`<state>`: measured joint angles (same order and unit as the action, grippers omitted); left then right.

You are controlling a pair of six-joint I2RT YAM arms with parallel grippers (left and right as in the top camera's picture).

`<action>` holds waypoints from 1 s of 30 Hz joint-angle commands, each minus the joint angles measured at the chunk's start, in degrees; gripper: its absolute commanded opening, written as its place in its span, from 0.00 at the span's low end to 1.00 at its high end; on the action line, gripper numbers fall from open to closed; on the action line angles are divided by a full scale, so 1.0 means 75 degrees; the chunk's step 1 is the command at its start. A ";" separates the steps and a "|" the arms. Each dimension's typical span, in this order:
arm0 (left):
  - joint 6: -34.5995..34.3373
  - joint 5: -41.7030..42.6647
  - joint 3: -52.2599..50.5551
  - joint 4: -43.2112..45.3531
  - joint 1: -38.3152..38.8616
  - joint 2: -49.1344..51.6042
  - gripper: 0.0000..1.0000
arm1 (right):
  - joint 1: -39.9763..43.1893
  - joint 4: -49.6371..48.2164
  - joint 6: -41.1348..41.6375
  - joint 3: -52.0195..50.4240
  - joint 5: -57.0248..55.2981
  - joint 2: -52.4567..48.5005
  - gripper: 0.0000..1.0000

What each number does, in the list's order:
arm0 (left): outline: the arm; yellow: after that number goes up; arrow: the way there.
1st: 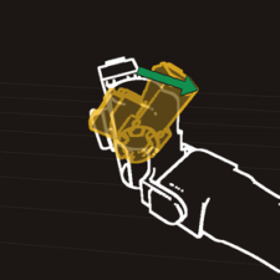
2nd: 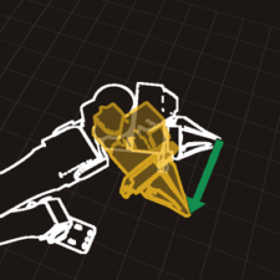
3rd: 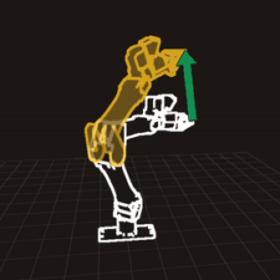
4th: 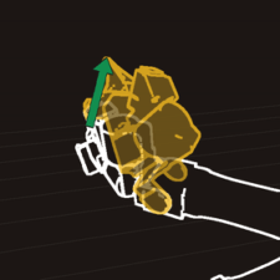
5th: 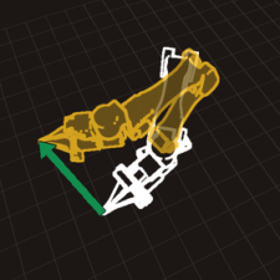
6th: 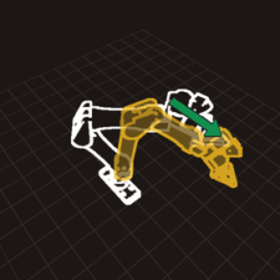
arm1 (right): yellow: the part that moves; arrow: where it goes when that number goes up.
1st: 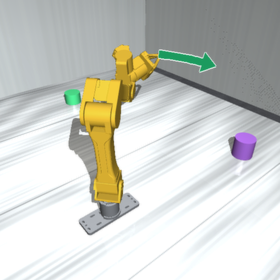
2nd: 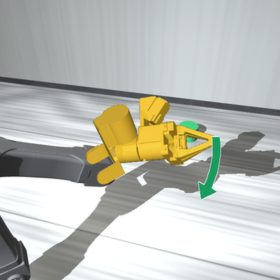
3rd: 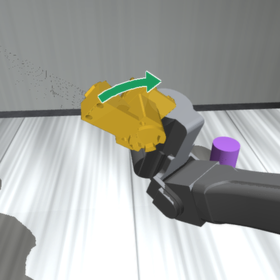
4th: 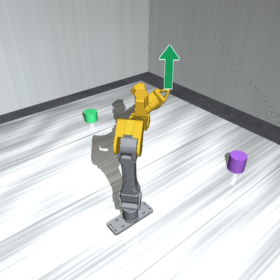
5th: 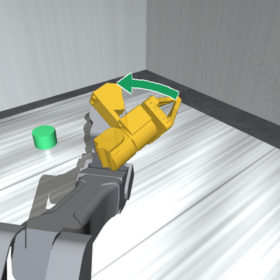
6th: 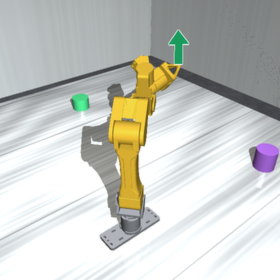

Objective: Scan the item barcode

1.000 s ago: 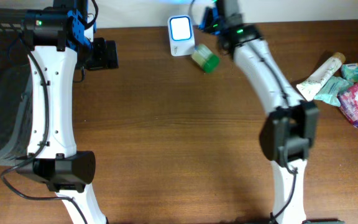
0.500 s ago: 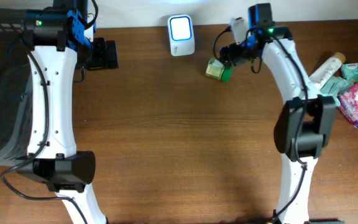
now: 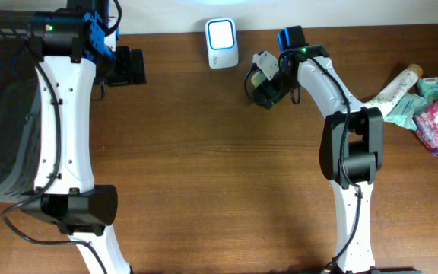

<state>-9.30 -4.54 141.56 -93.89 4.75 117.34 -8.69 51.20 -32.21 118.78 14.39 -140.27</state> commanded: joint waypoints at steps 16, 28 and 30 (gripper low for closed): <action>-0.0067 -0.0035 -0.0006 -0.0012 0.0058 0.0015 0.99 | -0.0041 -0.0449 0.2372 0.0603 0.1008 0.0079 0.48; -0.0067 -0.0035 -0.0006 -0.0012 0.0061 0.0015 0.99 | -0.0268 -0.1282 0.2812 0.0956 0.1798 0.1201 0.56; -0.0067 -0.0035 -0.0009 -0.0012 0.0061 0.0012 0.99 | -0.0501 -0.1906 0.3144 0.0956 0.1795 0.1174 0.56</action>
<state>-9.30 -4.54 141.58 -93.89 5.04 117.34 -9.85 39.99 -11.75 124.79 25.50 -133.60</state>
